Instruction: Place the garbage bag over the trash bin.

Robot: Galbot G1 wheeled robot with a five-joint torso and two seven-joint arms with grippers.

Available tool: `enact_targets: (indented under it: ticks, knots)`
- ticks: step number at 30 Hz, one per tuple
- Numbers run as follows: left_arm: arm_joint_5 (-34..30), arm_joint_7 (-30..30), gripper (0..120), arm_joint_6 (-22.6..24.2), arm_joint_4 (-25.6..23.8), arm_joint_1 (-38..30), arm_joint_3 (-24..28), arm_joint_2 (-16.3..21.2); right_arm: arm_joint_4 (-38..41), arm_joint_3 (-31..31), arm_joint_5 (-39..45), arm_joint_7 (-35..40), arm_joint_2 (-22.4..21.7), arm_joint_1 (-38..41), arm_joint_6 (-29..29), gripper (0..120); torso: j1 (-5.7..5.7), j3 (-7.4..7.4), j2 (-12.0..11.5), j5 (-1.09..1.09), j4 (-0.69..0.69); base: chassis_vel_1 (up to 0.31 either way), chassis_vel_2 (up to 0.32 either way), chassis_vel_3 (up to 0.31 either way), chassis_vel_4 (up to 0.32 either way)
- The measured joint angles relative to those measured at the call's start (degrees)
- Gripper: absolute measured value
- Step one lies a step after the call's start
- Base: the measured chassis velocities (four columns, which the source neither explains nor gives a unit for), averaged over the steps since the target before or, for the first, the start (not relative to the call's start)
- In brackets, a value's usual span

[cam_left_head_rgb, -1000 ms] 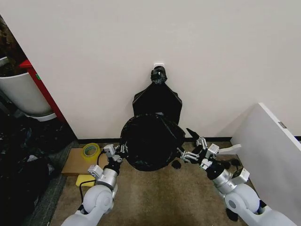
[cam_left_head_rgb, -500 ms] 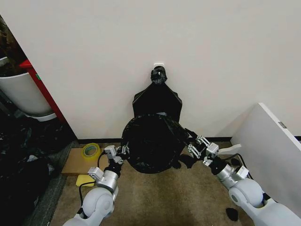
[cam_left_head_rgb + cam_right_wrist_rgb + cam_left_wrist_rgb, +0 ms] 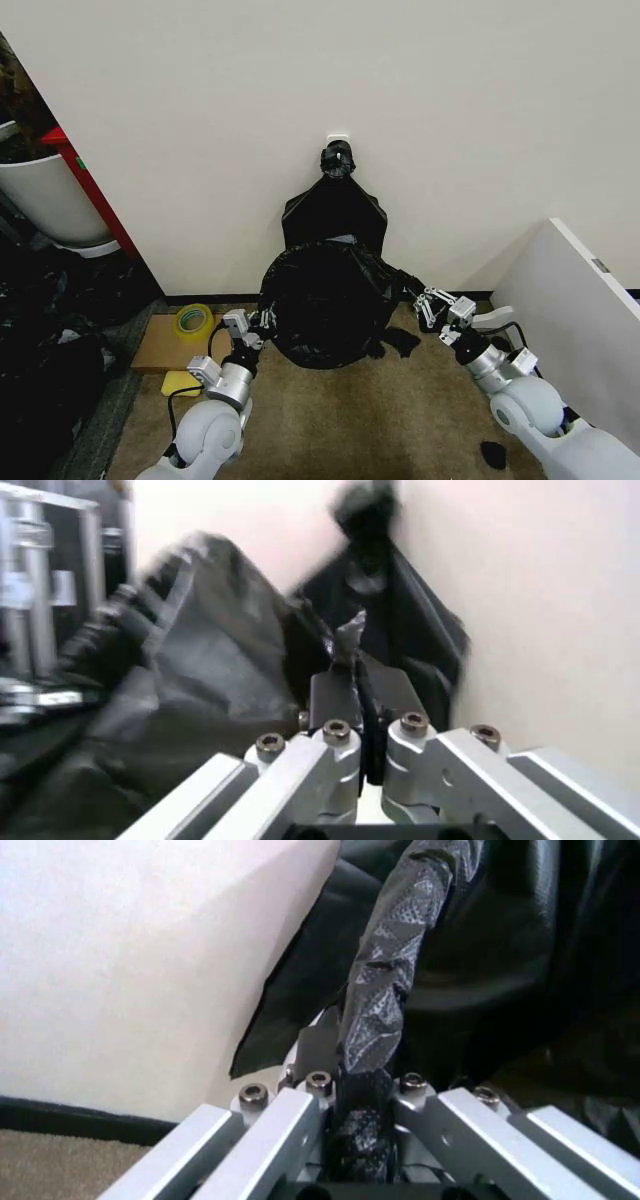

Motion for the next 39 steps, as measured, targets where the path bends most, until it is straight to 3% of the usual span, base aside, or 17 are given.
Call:
enact_targets:
  ticks: [6,9,12,16,17,21,25,27,29,31,34,39]
  knots:
    - [1.56,2.25,1,0.04,-1.81,-0.01,-0.28,0.83,3.23,-0.8,8.79,15.69,0.28,0.05,-11.49,0,0.0,0.0,0.0,-0.02,-0.01,0.0,0.0,0.0,0.0]
    - [0.95,2.4,1,0.06,-2.21,-0.11,-0.44,1.19,2.95,-0.78,8.72,16.53,0.36,0.15,-12.16,0,0.0,0.0,0.0,0.0,0.0,0.0,0.0,0.0,0.0]
    - [0.51,2.4,1,0.06,-2.27,-0.21,-0.58,1.24,2.8,-0.83,7.83,16.2,0.37,-0.06,-11.76,0,0.0,0.0,0.0,0.0,0.0,0.0,0.0,0.0,0.0]
    - [-1.29,1.77,1,-0.02,-2.3,-0.93,-0.61,0.43,1.68,-1.21,1.79,5.19,0.7,-1.79,-2.5,0,0.0,0.0,0.0,-0.01,0.0,0.0,0.0,0.0,0.0]
    - [-1.29,1.77,1,-0.02,-2.3,-0.93,-0.61,0.43,1.68,-1.21,1.79,5.19,0.7,-1.79,-2.5,0,0.0,0.0,0.0,-0.01,0.0,0.0,0.0,0.0,0.0]
    - [-1.57,0.91,1,0.22,-2.15,-1.31,-0.4,-0.15,-0.43,-0.71,-8.0,5.15,1.31,-2.62,1.45,11,0.0,0.0,0.0,-0.01,-0.01,0.0,0.0,0.0,0.0]
    - [-2.4,-0.3,1,0.87,-1.93,-1.49,-0.74,-0.35,-4.23,2.22,-27.08,14.24,1.88,-4.03,3.77,31,0.0,0.0,0.0,-0.02,0.0,0.0,0.0,0.0,0.0]
    - [-2.47,-0.45,1,0.97,-1.93,-1.52,-0.8,-0.39,-4.32,2.76,-29.76,16.29,1.89,-4.57,3.35,34,0.0,0.0,0.0,-0.01,0.0,0.0,0.0,0.0,0.0]
    - [-2.46,-0.96,1,1.38,-1.94,-1.58,-0.86,-0.58,-2.78,4.11,-33.67,25.64,2.36,-6.0,-1.73,46,0.0,0.0,0.0,-0.01,-0.02,0.0,0.0,0.0,0.0]
    - [-2.37,-1.08,1,1.48,-1.94,-1.59,-0.85,-0.67,-1.48,4.11,-33.03,29.22,2.57,-6.33,-3.63,50,0.0,0.0,0.0,0.0,-0.01,0.0,0.0,0.0,0.0]
    - [-1.6,-1.49,1,1.63,-1.5,-1.61,-0.68,-1.13,7.87,3.53,-25.3,39.32,3.6,-8.5,-9.46,63,0.0,0.0,0.0,-0.03,0.0,0.0,0.0,0.0,0.0]
    - [-1.06,-1.62,1,1.69,-1.3,-1.62,-0.19,-1.53,19.27,1.33,-16.86,39.37,3.71,-11.92,-10.63,78,0.0,-0.01,0.0,-0.02,-0.01,0.0,0.0,0.0,0.0]
